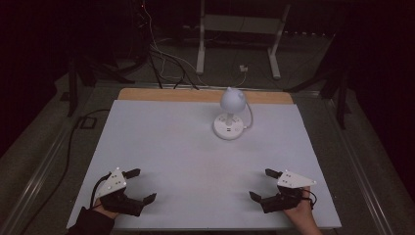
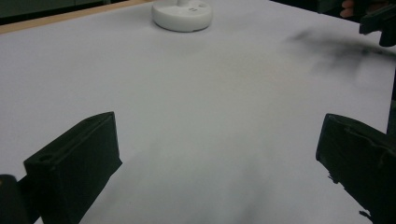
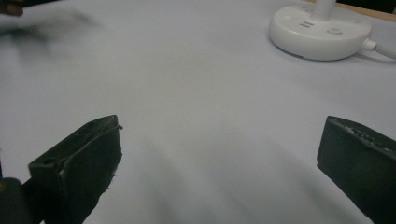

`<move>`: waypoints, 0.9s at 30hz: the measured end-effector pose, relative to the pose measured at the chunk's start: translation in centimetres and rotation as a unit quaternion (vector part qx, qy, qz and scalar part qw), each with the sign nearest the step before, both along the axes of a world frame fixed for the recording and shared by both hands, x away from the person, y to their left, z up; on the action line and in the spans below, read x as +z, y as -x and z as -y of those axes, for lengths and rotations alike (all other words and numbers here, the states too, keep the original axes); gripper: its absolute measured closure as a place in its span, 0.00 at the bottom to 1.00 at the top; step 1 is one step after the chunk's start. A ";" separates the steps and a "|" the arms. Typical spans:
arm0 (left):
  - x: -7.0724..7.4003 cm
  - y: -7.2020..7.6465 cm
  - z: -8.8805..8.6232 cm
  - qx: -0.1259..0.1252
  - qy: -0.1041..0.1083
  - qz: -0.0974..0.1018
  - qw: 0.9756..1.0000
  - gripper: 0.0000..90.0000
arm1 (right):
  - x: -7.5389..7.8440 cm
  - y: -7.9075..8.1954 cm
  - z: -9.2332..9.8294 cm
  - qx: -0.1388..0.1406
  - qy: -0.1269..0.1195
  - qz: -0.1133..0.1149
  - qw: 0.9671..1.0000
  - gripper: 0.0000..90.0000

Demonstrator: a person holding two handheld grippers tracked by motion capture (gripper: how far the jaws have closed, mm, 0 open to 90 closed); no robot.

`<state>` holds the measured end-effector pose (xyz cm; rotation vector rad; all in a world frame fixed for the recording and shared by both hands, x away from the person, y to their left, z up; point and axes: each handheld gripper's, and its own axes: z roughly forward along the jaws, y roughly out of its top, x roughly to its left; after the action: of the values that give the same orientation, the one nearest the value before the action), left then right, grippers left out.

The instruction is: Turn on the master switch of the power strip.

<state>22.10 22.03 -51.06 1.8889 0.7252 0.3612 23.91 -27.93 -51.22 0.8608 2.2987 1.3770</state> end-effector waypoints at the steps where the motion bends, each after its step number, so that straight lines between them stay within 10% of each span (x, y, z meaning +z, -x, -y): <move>1: 0.0 0.0 0.0 0.000 -0.001 -0.002 1.000 0.00 | 0.0 0.0 -0.1 0.003 0.005 0.001 1.000 0.00; 27: -0.2 -0.1 0.1 -0.001 -0.004 -0.007 1.000 0.00 | 0.2 0.4 -0.6 0.031 0.022 0.005 0.999 0.00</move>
<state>22.20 21.91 -51.30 1.9022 0.7317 0.3495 23.53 -27.36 -51.03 0.7743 2.3574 1.3474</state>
